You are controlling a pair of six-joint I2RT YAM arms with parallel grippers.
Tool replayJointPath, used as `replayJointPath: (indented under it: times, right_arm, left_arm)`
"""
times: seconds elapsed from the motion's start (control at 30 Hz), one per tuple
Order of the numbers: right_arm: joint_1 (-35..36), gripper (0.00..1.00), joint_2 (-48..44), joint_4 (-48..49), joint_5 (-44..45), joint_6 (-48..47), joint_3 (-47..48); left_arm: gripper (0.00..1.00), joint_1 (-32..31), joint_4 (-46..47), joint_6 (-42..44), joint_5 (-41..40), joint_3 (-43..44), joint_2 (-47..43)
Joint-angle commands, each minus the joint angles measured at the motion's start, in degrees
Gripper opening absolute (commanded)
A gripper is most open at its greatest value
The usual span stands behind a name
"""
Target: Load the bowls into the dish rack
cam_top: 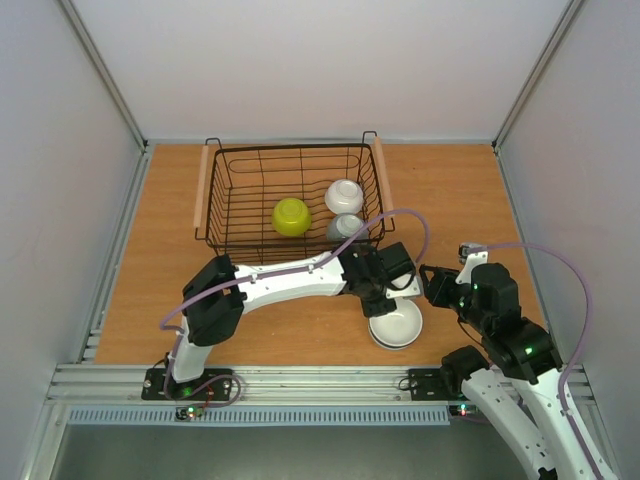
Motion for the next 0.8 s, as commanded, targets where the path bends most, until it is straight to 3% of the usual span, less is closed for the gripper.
replayJointPath:
  times: [0.0,0.27,0.57,0.77]
  right_arm:
    - [0.06,0.40,0.35,0.08,-0.27,0.44,-0.36]
    - [0.06,0.41,0.54,-0.09,-0.50,0.51,-0.35]
    - [0.05,0.41,0.94,0.17,-0.83,0.35,-0.37]
    - [0.06,0.42,1.08,0.17,-0.98,0.34,-0.37]
  left_arm:
    - [0.42,-0.99,-0.46,0.02,0.75,1.58,0.83]
    - [0.34,-1.47,-0.69,0.26,0.15,1.74,1.99]
    - [0.46,-1.51,-0.13,0.46,-2.28,1.92,1.25]
    - [0.36,-1.48,-0.75,0.58,-1.65,1.83,2.36]
